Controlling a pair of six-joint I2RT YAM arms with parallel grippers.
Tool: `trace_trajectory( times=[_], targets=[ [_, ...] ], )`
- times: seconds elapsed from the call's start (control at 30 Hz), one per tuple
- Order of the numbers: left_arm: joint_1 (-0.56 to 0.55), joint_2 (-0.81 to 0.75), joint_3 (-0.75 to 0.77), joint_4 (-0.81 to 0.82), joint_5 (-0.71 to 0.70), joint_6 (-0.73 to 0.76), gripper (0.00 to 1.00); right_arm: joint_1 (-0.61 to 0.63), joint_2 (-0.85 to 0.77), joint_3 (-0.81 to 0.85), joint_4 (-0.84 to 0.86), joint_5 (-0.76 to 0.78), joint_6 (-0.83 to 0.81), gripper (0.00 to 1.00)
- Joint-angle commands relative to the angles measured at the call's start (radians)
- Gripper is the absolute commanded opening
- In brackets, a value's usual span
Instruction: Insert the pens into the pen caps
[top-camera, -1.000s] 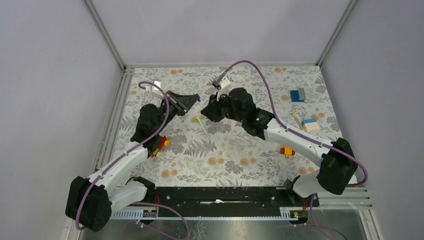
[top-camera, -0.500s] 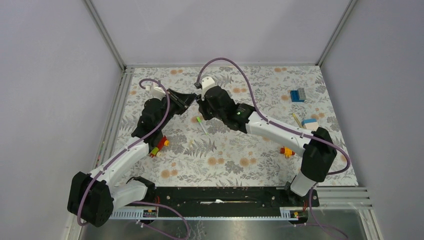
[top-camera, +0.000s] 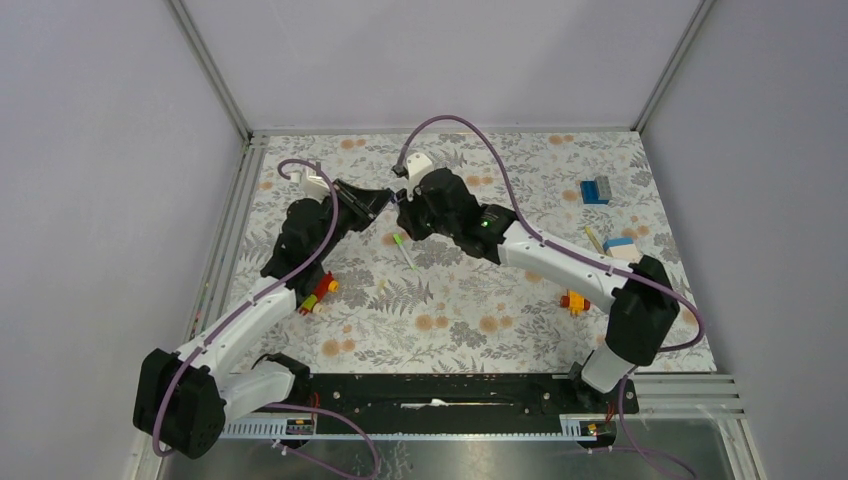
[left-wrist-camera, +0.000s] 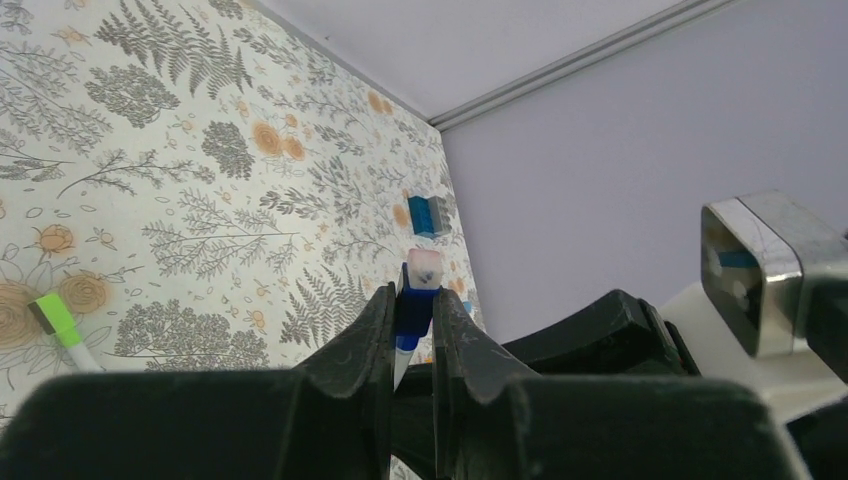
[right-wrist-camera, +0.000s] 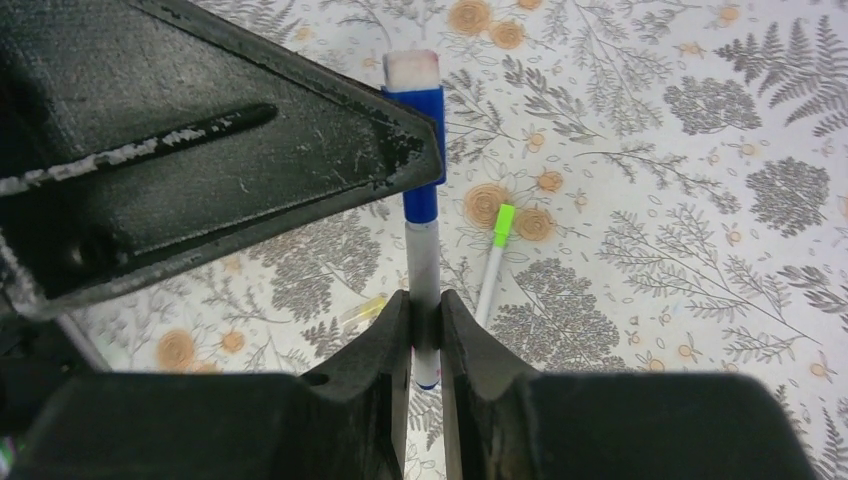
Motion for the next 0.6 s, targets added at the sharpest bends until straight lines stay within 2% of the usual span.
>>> trace_trajectory(
  times=[0.0,0.2,0.33,0.57],
  targets=[
    [-0.053,-0.044,-0.053,-0.026,0.267,-0.023,0.00,-0.066,-0.110,-0.002,0.369,-0.202,0.042,0.00],
    [-0.052,-0.068,-0.099,0.054,0.310,0.011,0.00,-0.175,-0.158,-0.057,0.455,-0.473,0.152,0.00],
    [-0.053,-0.061,-0.117,0.117,0.386,0.028,0.00,-0.198,-0.162,-0.066,0.494,-0.608,0.185,0.00],
    [-0.053,-0.078,-0.121,0.054,0.445,0.098,0.00,-0.222,-0.151,-0.007,0.412,-0.729,0.149,0.00]
  ],
)
